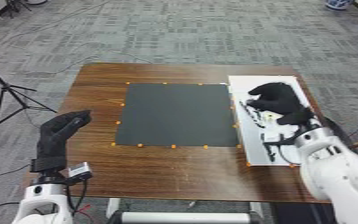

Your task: Arrange flowers

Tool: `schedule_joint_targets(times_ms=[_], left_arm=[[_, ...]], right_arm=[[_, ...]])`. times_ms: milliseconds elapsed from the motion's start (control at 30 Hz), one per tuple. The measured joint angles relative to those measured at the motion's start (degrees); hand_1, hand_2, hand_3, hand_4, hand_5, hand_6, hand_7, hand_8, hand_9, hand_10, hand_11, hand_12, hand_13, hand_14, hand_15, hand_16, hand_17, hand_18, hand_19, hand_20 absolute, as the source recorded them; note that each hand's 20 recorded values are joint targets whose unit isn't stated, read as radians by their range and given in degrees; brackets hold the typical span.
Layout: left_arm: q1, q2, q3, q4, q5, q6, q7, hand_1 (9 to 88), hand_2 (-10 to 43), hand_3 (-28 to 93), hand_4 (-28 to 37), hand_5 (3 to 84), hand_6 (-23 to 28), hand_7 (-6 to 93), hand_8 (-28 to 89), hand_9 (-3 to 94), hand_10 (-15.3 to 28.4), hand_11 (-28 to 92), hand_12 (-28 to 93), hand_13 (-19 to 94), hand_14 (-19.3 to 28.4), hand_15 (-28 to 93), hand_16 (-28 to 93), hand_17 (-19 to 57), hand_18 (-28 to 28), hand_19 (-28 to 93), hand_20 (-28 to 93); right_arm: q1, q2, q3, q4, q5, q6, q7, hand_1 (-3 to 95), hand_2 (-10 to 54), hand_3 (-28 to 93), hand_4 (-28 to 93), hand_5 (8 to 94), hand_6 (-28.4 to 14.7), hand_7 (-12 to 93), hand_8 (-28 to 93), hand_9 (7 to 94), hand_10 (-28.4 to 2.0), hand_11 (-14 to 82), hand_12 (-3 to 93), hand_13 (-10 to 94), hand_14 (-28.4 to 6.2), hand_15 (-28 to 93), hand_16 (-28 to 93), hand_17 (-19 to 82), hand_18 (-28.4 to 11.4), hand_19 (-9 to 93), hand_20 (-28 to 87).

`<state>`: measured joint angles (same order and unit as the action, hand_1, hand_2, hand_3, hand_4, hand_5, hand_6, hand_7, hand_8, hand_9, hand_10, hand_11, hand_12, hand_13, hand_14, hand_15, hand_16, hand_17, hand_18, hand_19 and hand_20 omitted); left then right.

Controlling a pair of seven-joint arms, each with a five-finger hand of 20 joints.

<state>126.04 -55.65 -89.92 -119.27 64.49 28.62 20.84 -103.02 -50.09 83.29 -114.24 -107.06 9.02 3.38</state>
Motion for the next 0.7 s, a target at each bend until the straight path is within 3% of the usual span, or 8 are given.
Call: schedule_joint_targets(times_ms=[267, 567, 700], left_arm=[[0.03, 0.00, -0.10, 0.00, 0.11, -0.14, -0.12, 27.8, -6.7, 70, -21.0, 54.7, 1.8, 22.9, -10, 54.1, 13.8, 26, 13, 42, 16.4, 31, -1, 4.3, 14.0, 22, 24], [0.12, 0.00, -0.19, -0.10, 1.22, -0.33, -0.89, 28.6, -7.0, 70, -20.6, 54.6, 1.8, 22.9, -10, 54.0, 13.8, 26, 13, 42, 16.3, 31, -1, 4.3, 14.0, 22, 24], [0.49, 0.22, -0.66, -0.21, 2.07, -0.33, -1.22, 29.0, -7.6, 70, -20.3, 54.6, 1.8, 22.9, -10, 53.9, 13.8, 26, 13, 42, 16.4, 31, -1, 4.3, 14.0, 22, 24]], right_arm=[[-5.18, -1.67, 1.65, -0.99, -1.07, 0.17, 0.70, 27.2, -9.5, 65, -16, 61.5, -3.7, 23, -5, 74.1, -14.7, 22.4, 23.3, 74, -11.6, 34, 30, 35, -21.7, 66, 49], [-9.19, -0.71, 2.05, -5.35, -8.27, 4.18, 6.81, 32.1, -9.5, 63, -17, 62.3, -3.1, 39, -7, 81.8, -11.7, 39.5, 32.2, 87, -4.9, 55, 34, 49, -20.8, 89, 52], [-11.34, 0.82, 1.27, -6.08, -18.03, 6.19, 11.12, 31.8, -9.5, 63, -17, 64.5, -3.1, 42, -7, 85.8, -9.8, 43.1, 33.9, 92, -2.5, 58, 35, 56, -19.4, 93, 52]])
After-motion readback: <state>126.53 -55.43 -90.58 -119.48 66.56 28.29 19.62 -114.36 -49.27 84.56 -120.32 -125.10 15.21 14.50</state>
